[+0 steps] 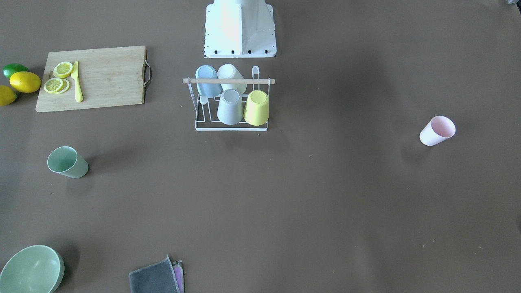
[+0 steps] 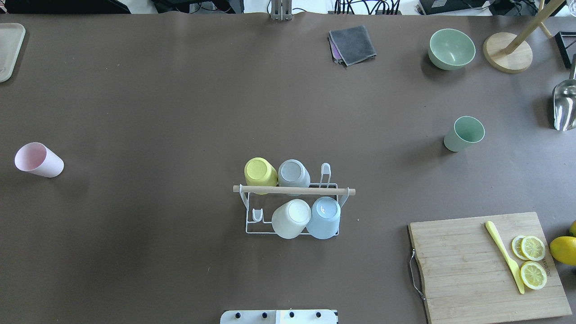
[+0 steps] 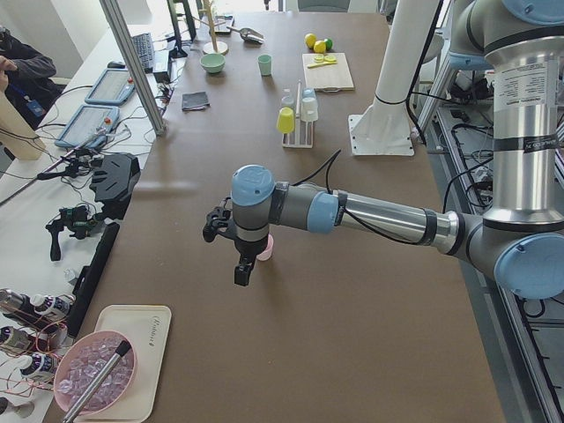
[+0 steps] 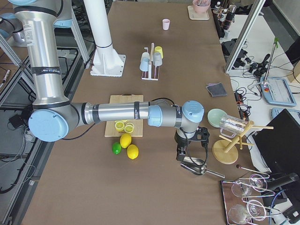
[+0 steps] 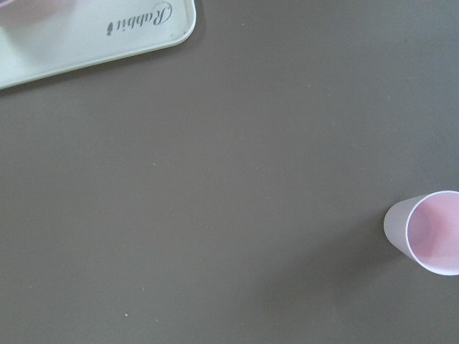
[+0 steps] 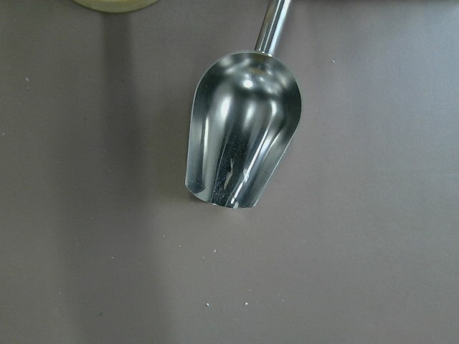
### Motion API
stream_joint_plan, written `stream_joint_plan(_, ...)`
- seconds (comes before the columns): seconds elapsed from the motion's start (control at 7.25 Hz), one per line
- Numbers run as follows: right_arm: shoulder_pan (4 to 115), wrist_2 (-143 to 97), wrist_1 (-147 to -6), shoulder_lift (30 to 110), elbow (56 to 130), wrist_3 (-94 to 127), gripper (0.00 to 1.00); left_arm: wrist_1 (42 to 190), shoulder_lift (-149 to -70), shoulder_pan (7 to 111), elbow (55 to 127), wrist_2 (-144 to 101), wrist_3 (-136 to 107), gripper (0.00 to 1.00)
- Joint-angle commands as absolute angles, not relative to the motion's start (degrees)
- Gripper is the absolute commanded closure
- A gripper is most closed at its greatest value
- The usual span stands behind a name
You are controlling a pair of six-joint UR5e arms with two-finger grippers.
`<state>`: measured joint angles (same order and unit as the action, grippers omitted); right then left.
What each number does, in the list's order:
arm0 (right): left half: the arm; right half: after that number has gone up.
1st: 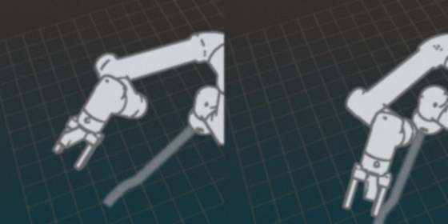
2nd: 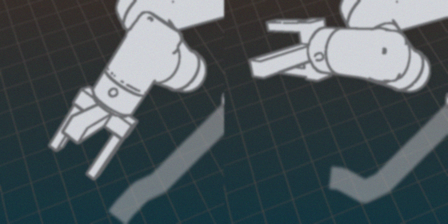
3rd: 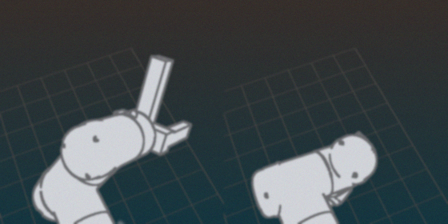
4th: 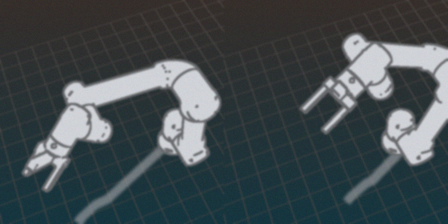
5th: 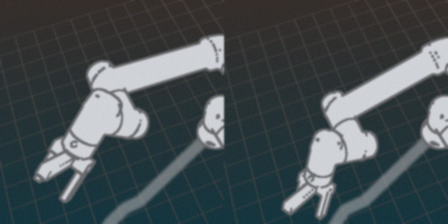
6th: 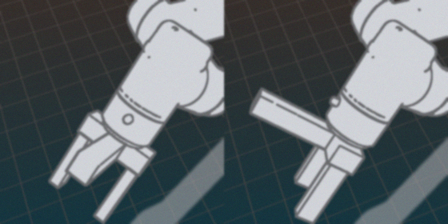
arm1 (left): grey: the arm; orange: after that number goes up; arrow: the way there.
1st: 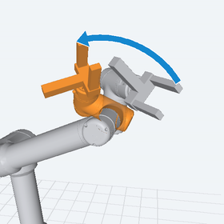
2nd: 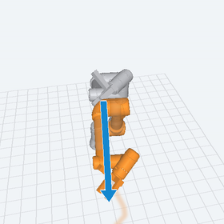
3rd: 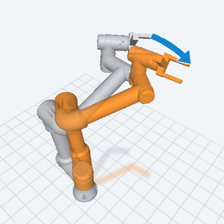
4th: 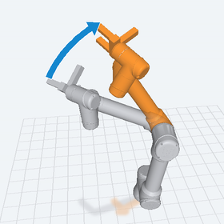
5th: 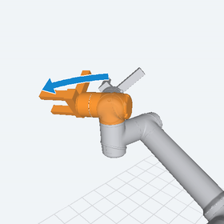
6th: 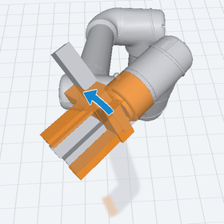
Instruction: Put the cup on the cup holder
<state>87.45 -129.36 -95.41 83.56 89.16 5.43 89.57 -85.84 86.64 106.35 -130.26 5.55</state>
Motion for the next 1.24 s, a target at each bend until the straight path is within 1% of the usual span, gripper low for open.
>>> stream_joint_plan(0.0,87.45,-129.20,-95.36,83.67,89.12,5.36,0.00,85.56,-91.20,79.50,106.43,-124.65,6.68,0.02)
stream_joint_plan(0.28,87.45,-129.03,-95.36,83.85,88.86,5.27,0.00,69.96,-102.59,74.64,106.17,-117.81,10.17,0.02)
stream_joint_plan(0.41,87.89,-128.41,-95.36,83.93,88.86,4.93,0.00,60.82,-107.18,69.75,106.17,-111.77,13.24,0.02)
stream_joint_plan(0.55,88.85,-128.06,-95.36,83.94,88.94,4.75,0.00,54.90,-110.18,63.87,105.82,-106.31,15.27,0.02)
stream_joint_plan(0.83,89.38,-128.14,-95.27,83.85,89.12,4.75,0.00,50.90,-114.42,55.59,98.92,-102.75,15.47,0.02)
stream_joint_plan(0.97,89.38,-128.14,-95.36,83.41,89.21,4.75,0.00,47.41,-115.22,51.28,97.66,-98.65,15.56,0.02)
stream_joint_plan(1.1,89.30,-128.41,-95.36,83.06,89.82,4.83,0.00,47.03,-114.96,47.59,97.12,-94.09,16.60,0.02)
